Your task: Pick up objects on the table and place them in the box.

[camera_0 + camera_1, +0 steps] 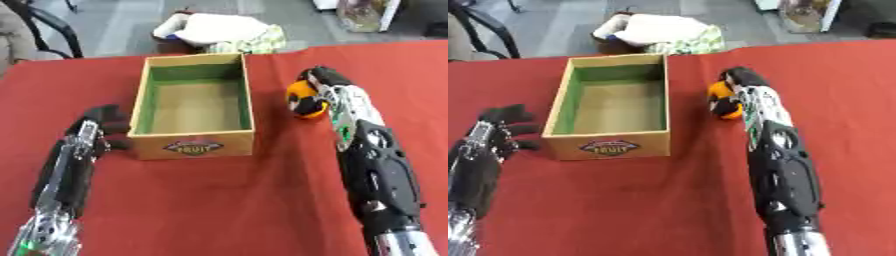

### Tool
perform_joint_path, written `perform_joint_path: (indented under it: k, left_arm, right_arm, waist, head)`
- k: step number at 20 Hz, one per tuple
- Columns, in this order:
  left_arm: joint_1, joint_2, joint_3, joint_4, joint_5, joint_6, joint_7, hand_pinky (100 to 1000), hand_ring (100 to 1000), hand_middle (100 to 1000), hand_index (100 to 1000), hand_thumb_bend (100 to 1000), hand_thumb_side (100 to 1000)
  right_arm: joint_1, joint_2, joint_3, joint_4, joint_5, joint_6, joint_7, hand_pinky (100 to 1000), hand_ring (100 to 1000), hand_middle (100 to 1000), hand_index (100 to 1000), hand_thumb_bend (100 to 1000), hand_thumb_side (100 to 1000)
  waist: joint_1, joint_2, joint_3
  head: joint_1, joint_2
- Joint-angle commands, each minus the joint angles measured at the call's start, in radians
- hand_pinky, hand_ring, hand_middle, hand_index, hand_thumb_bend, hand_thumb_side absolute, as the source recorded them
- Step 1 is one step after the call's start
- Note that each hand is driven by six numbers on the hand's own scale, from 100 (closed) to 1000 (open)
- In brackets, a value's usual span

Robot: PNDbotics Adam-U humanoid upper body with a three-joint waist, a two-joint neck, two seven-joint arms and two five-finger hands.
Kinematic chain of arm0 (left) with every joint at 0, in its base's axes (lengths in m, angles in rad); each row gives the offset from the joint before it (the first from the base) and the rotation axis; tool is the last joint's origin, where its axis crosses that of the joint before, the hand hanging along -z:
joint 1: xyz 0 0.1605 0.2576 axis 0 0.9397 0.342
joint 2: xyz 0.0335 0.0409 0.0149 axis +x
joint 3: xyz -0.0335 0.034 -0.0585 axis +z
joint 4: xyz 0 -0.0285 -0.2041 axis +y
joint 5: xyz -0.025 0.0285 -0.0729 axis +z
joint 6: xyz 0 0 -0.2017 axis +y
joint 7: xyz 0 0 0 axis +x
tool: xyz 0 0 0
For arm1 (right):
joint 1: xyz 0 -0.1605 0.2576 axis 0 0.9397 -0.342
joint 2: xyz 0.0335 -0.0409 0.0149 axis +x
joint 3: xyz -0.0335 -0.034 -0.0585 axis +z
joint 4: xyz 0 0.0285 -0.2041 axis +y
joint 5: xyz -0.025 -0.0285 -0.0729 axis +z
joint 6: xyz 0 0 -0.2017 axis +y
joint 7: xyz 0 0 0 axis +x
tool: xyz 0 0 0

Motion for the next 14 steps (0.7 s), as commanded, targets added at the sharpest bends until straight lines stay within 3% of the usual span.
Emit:
perform_joint_path:
  k: [1,4,6,11,12,13,14]
  left_arm:
    - [-0.005,0.011,0.005,-0.014,-0.002,-0.003,0.000,619,726,702,825,100,928]
    - [-0.005,0.011,0.005,-0.014,-0.002,-0.003,0.000,619,726,702,825,100,929]
    - [-0.005,0.011,0.005,-0.014,-0.002,-0.003,0.000,619,726,702,825,100,929]
    - [-0.005,0.010,0.004,-0.014,-0.001,-0.003,0.000,619,726,702,824,100,930]
    - [-0.005,0.010,0.004,-0.014,-0.001,-0.003,0.000,619,726,702,824,100,930]
    - [-0.005,0.010,0.004,-0.014,-0.001,-0.003,0.000,620,726,702,824,100,929]
    - [-0.005,0.010,0.004,-0.014,-0.001,-0.003,0.000,620,726,702,824,100,929]
  right_arm:
    - [-0.021,0.001,-0.002,-0.043,0.012,-0.010,-0.069,548,402,277,416,100,203]
    - [-0.023,0.008,-0.005,-0.073,0.004,-0.015,-0.181,376,221,110,233,100,199]
    - [-0.026,0.013,-0.003,-0.090,-0.011,-0.018,-0.262,275,135,100,168,100,210]
    - [-0.038,0.024,0.019,-0.105,-0.075,-0.035,-0.389,222,100,100,127,100,248]
    - [-0.041,0.026,0.025,-0.107,-0.089,-0.040,-0.401,215,100,100,122,100,343]
    - [-0.043,0.029,0.031,-0.110,-0.105,-0.045,-0.412,212,100,100,121,100,266]
    - [-0.046,0.033,0.038,-0.113,-0.121,-0.050,-0.419,209,100,100,119,100,275]
  waist:
    - [-0.001,-0.016,0.002]
    - [-0.001,-0.016,0.002]
    - [-0.002,-0.016,0.003]
    - [-0.002,-0.016,0.004]
    - [-0.002,-0.016,0.004]
    - [-0.002,-0.016,0.004]
    - [-0.002,-0.016,0.005]
  head:
    - [-0.001,-0.010]
    - [-0.002,-0.010]
    - [-0.003,-0.010]
    - [-0.005,-0.009]
    - [-0.005,-0.009]
    - [-0.005,-0.010]
    - [-0.006,-0.010]
